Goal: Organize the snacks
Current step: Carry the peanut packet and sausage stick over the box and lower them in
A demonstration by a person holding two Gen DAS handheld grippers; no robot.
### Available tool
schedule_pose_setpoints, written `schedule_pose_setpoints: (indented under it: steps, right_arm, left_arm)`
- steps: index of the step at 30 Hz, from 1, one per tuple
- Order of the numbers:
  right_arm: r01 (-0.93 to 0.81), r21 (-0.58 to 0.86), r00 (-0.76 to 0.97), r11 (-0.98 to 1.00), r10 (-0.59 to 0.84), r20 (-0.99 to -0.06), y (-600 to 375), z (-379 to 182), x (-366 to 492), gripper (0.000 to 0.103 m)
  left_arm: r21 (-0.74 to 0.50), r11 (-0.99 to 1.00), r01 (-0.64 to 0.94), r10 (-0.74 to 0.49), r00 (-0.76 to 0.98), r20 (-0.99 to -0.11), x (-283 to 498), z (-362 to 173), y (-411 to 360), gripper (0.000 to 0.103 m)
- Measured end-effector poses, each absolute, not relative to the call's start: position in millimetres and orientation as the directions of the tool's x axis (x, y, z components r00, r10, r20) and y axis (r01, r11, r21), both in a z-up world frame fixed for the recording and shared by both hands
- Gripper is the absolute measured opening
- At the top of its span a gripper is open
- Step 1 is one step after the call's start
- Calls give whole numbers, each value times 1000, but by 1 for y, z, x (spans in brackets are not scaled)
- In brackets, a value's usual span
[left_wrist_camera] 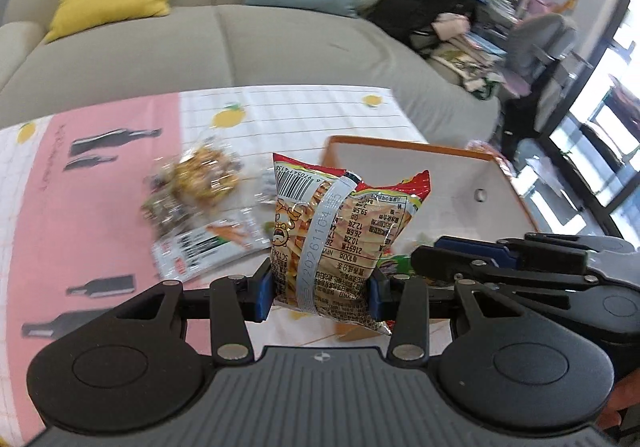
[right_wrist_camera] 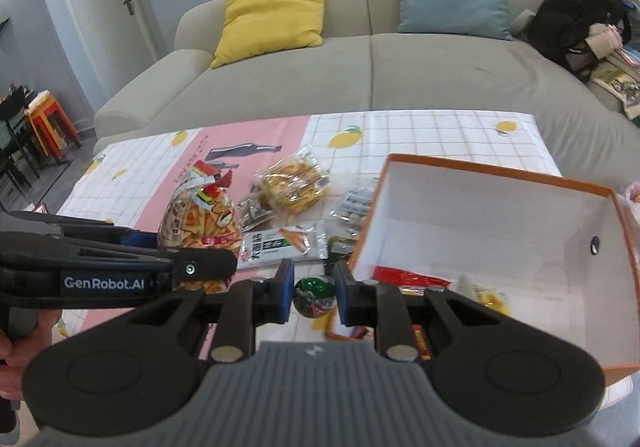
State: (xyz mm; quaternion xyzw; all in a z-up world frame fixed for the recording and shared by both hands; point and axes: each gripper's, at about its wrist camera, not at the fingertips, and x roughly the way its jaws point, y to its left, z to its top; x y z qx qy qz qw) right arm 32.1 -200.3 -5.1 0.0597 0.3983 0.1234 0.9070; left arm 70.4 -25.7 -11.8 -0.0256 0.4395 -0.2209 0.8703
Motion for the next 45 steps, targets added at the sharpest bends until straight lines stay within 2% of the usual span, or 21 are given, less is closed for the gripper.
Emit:
schedule_pose_setpoints:
  steps: [9, 14, 22, 32, 45]
  right_arm:
    - [-110, 194, 682, 975, 216, -699, -251, 11, 32, 17]
    - [-57, 130, 675, 990, 134, -726, -277, 6, 46, 17]
    - [58, 178, 609, 982, 106, -786, -326, -22, 71, 17]
    - [141, 246, 591, 959, 118, -798, -350, -53, 108, 17]
    - [180, 340, 557, 923, 189, -809, -354, -88, 149, 17]
  left_arm:
    - [-252, 869, 425, -455, 488, -745, 91, -2, -65, 49]
    - [-284, 840, 462, -493, 432, -755, 108, -5, -82, 49]
    - [-290, 805, 518, -501, 330, -800, 139, -28, -123, 49]
    - [-76, 803, 592, -320, 318, -893, 165, -66, -171, 49]
    - [159, 700, 696, -128, 342, -931, 178, -103, -214, 49]
